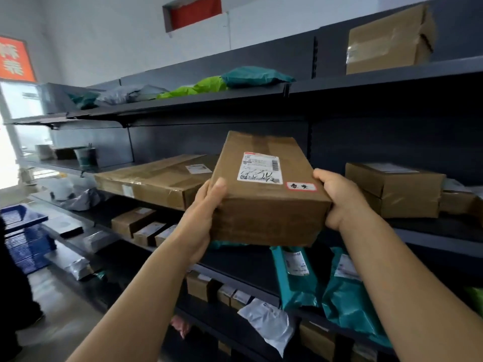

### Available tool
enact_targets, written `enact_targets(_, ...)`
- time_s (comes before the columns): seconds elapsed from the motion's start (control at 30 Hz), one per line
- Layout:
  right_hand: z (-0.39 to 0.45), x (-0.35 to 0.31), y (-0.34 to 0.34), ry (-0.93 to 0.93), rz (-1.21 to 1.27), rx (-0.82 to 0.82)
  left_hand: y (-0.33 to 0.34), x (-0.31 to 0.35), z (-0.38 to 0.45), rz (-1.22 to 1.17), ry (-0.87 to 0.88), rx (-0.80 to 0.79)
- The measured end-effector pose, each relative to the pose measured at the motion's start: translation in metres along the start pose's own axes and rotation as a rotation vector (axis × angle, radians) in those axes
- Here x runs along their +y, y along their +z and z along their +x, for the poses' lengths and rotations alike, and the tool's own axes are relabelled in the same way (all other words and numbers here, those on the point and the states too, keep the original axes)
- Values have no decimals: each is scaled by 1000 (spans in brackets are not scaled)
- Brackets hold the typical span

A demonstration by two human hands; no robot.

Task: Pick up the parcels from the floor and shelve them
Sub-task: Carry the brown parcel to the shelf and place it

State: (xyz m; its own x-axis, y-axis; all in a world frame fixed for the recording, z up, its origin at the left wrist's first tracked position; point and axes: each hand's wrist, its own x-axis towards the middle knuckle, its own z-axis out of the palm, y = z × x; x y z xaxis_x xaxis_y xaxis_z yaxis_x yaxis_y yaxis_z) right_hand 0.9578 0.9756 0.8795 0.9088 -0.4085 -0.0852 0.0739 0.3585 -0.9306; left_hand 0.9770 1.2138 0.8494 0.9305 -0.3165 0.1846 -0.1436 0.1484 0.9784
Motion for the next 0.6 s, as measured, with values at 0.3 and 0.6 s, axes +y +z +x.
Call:
enact_targets(0.3, 57, -20, 18, -92, -116, 91, -1, 2, 112, -15, -99, 28)
enact_targets(0.6, 124, -16, 13, -76, -153, 234, 22, -27, 202, -48, -196, -14)
